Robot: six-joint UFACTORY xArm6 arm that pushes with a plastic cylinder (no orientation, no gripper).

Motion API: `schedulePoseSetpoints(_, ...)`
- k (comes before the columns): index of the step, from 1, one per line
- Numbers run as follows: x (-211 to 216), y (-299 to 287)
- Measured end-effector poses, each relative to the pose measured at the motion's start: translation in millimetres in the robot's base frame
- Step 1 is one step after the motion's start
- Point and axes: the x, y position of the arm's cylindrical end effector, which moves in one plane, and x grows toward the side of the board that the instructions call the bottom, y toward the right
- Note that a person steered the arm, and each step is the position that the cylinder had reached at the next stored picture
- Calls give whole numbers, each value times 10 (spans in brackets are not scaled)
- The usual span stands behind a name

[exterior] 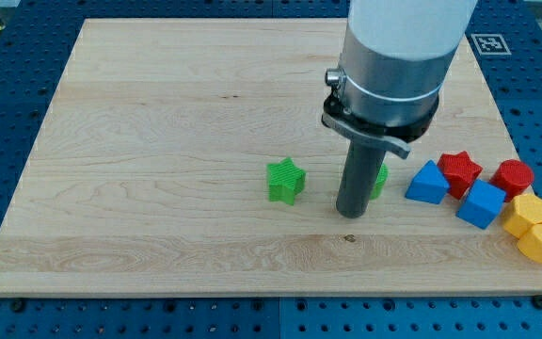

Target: Slightly move the green star to the top left of the green circle

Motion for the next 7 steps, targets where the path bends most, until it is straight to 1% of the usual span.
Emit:
schedulePoseSetpoints(1,84,-47)
schedulePoseSetpoints(3,74,-92)
schedulePoseSetpoints(5,10,-467)
schedulePoseSetpoints(6,-258,-680)
schedulePoseSetpoints(7,-318,-855)
